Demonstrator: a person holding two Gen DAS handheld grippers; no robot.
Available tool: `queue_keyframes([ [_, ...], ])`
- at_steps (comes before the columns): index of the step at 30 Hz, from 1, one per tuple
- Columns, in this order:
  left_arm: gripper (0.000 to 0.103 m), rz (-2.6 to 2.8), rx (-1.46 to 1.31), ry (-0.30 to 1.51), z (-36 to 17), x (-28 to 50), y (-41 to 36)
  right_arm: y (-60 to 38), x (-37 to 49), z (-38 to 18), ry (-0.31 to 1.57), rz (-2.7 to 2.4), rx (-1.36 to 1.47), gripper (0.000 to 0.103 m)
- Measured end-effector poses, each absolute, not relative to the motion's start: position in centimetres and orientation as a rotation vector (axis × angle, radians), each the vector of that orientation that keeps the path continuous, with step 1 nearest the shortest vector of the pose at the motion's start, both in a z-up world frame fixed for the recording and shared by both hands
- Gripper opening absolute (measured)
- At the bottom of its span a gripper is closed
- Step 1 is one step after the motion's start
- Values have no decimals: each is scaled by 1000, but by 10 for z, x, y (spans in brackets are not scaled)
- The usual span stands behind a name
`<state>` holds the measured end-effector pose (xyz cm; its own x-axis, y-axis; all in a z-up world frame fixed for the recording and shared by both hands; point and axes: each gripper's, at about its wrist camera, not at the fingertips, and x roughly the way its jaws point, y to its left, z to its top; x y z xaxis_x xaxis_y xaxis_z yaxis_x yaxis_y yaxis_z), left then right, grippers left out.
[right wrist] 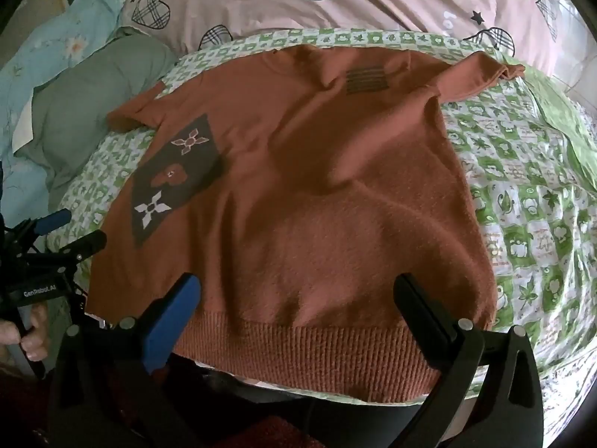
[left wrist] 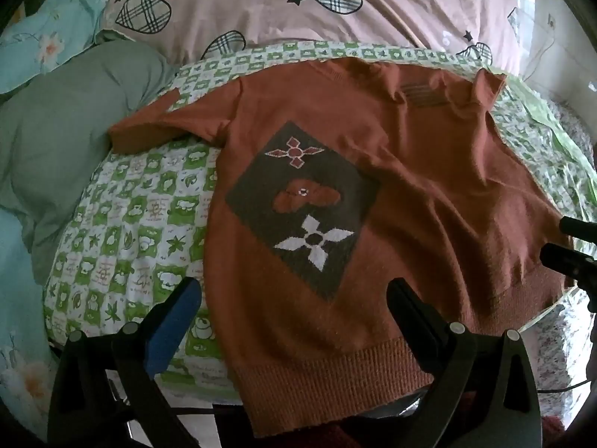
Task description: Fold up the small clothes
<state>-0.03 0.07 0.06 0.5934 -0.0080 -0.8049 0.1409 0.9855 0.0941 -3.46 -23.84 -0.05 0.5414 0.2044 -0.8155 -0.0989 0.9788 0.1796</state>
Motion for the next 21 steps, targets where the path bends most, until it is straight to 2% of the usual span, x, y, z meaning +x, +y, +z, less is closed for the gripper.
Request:
queue_keyframes([
  [21, 100, -70, 181, 932, -1, 6, 0, -237, -32, -1, 991, 180, 109, 103],
])
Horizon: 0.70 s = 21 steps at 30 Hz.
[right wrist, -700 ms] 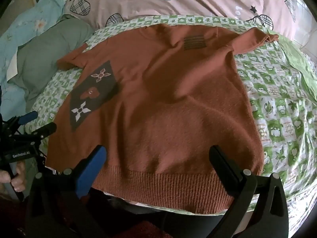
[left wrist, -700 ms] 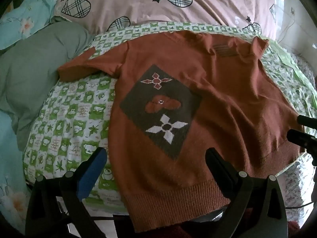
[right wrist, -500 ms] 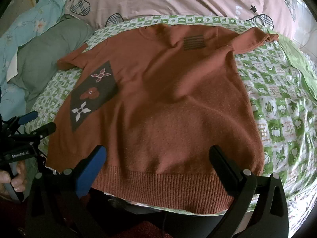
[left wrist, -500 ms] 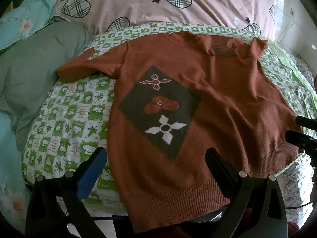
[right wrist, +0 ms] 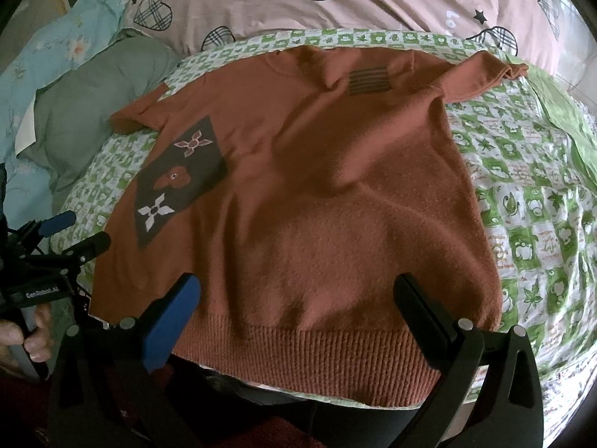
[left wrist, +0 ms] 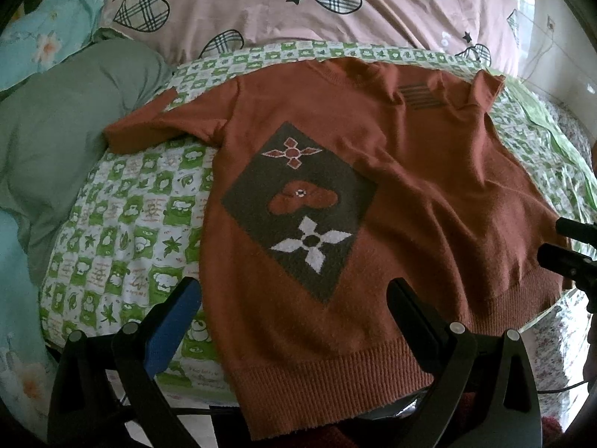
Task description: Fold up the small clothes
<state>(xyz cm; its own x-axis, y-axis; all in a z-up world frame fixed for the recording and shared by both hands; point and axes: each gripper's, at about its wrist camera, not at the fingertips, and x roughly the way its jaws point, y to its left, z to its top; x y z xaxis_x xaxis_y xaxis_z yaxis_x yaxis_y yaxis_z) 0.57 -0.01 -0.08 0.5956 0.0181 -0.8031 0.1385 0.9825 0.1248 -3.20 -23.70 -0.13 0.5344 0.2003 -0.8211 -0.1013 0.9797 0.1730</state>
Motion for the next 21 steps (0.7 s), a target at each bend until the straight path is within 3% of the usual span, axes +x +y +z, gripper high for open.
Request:
queue_keyframes([
  [21, 100, -69, 207, 960, -4, 27, -5, -264, -19, 3, 976, 173, 217, 103],
])
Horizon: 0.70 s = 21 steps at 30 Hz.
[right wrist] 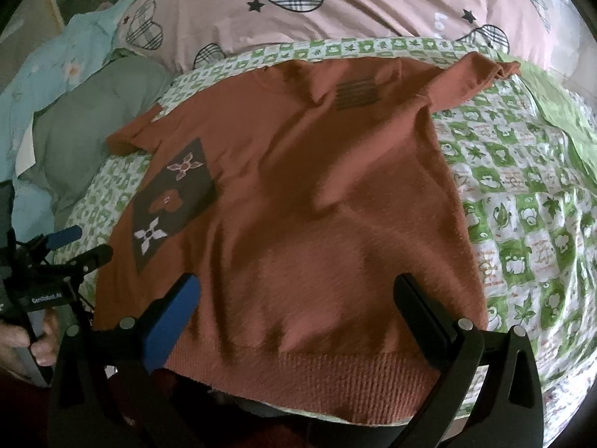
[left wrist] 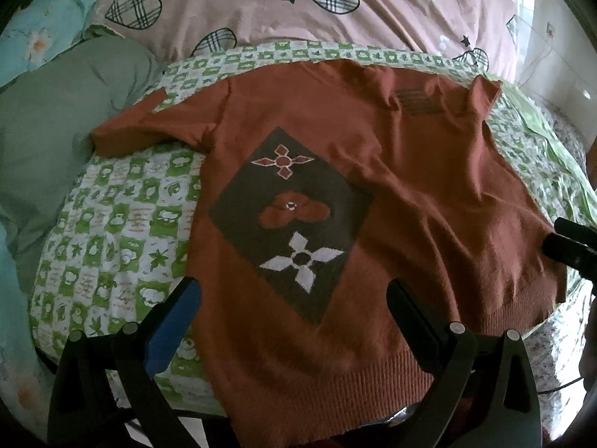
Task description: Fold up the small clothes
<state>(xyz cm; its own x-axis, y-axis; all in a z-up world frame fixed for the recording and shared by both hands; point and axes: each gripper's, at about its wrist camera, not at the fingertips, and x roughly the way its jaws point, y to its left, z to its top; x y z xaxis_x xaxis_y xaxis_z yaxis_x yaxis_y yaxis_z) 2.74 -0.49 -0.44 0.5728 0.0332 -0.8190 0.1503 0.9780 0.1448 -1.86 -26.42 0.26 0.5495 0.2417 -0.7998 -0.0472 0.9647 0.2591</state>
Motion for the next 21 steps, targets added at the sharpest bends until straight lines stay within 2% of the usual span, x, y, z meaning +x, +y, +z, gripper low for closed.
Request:
queue_keyframes([
  [15, 100, -68, 111, 1055, -28, 72, -2, -378, 37, 11, 843, 46, 413, 102],
  [18, 100, -82, 137, 1094, -33, 82, -8, -410, 61, 16, 805, 4, 432, 99],
  [21, 100, -51, 169, 1129, -38, 96, -12, -442, 86, 20, 777, -48, 433, 91],
])
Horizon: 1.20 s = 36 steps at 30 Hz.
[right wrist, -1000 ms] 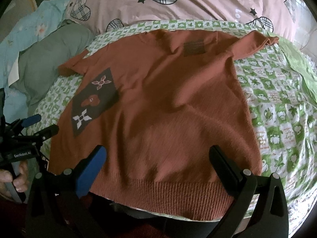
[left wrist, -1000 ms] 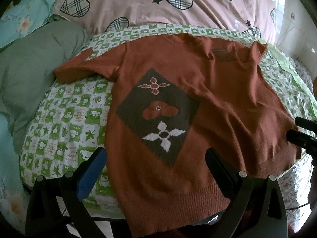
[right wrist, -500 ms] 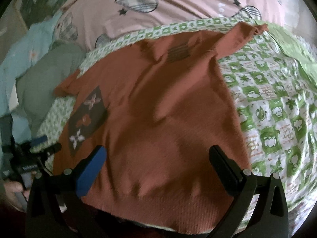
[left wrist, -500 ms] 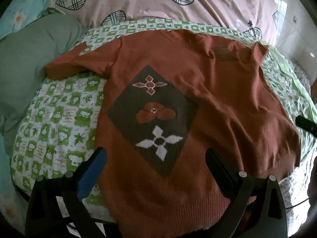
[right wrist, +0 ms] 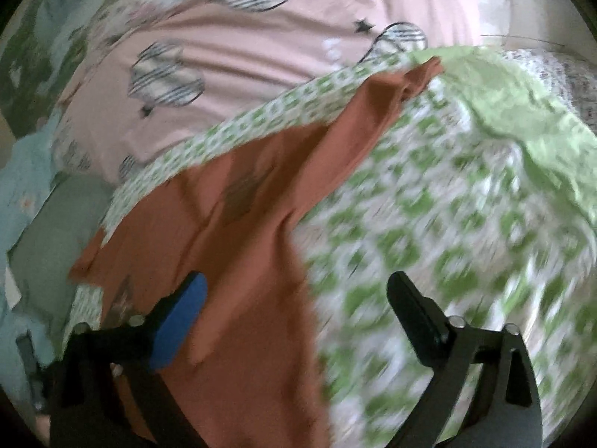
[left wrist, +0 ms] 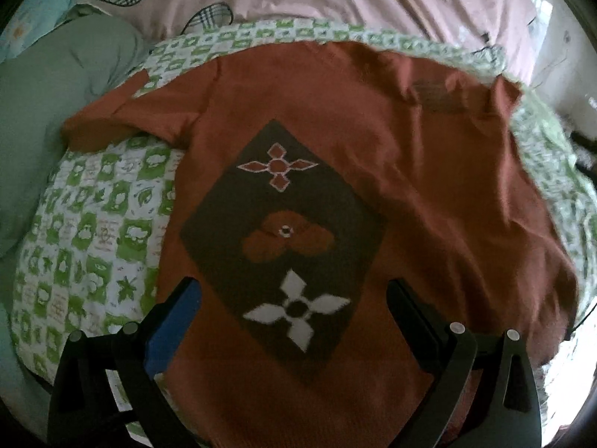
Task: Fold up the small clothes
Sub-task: 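Grasp the sweater's short sleeve with the right gripper and lift it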
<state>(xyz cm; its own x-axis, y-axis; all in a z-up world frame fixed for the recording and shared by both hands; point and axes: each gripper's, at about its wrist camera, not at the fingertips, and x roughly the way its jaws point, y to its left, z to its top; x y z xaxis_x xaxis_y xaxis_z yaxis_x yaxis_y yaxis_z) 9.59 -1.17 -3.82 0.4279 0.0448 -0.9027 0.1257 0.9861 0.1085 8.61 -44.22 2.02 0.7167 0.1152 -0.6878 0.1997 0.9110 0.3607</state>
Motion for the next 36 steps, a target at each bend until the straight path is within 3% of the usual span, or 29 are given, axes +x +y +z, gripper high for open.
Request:
queue_keyframes([
  [3, 100, 17, 213, 1144, -42, 113, -13, -480, 123, 18, 770, -118, 436, 81],
  [5, 100, 50, 225, 1140, -42, 122, -12, -506, 146, 18, 761, -135, 472, 70],
  [11, 100, 49, 164, 1137, -39, 153, -15, -578, 222, 20, 737, -232, 538, 54],
  [17, 100, 80, 128, 1159, -51, 184, -25, -638, 290, 1, 736, -326, 592, 46],
  [24, 100, 109, 221, 1180, -68, 210, -40, -667, 340, -22, 761, -364, 555, 44],
  [28, 100, 100, 241, 1170, -68, 212, -45, -663, 344, -22, 745, -319, 535, 10],
  [36, 100, 107, 237, 1131, -60, 203, -46, -574, 307, 25, 657, -19, 437, 9],
])
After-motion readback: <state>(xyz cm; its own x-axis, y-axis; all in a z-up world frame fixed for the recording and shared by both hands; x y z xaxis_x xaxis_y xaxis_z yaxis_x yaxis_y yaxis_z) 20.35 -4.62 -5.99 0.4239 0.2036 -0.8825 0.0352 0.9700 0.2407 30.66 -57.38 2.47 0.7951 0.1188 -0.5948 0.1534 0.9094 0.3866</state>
